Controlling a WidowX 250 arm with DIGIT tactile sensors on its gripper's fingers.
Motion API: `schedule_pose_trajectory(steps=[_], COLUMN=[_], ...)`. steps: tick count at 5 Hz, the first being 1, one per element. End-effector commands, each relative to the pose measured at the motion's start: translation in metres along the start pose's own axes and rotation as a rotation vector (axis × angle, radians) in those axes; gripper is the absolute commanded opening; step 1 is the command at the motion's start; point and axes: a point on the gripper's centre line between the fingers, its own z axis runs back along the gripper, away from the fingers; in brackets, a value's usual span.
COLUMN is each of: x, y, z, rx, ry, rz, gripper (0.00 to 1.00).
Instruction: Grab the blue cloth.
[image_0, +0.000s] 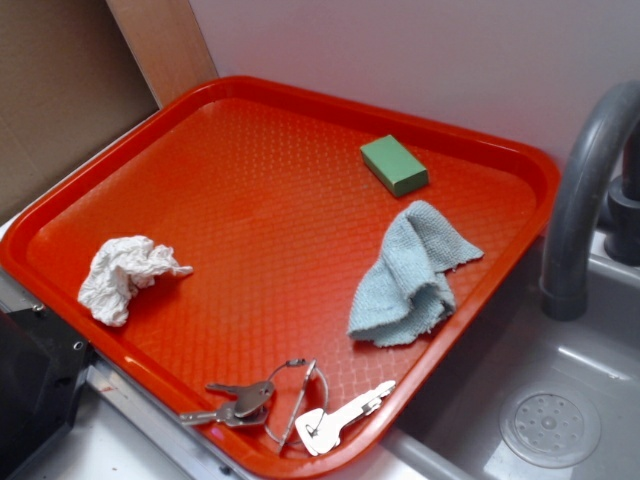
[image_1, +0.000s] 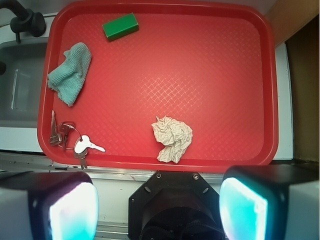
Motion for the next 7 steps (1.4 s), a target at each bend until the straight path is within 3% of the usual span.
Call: schedule_pose_trajectory(steps=[1, 2, 3, 4, 7], x=[0.000, 0.045, 0.067, 0.068, 0.068], y=[0.000, -0.048, -0.096, -0.124, -0.124], z=[0.000, -0.053, -0.078, -0.112, -0.112], rx=[0.000, 0.046, -0.059, -0.247, -0.247], ry=[0.000, -0.135, -0.281, -0.335, -0.335], rz=[0.000, -0.255, -0.494, -0.650, -0.650], gripper=[1.00, 1.00, 1.00, 1.00, 1.00])
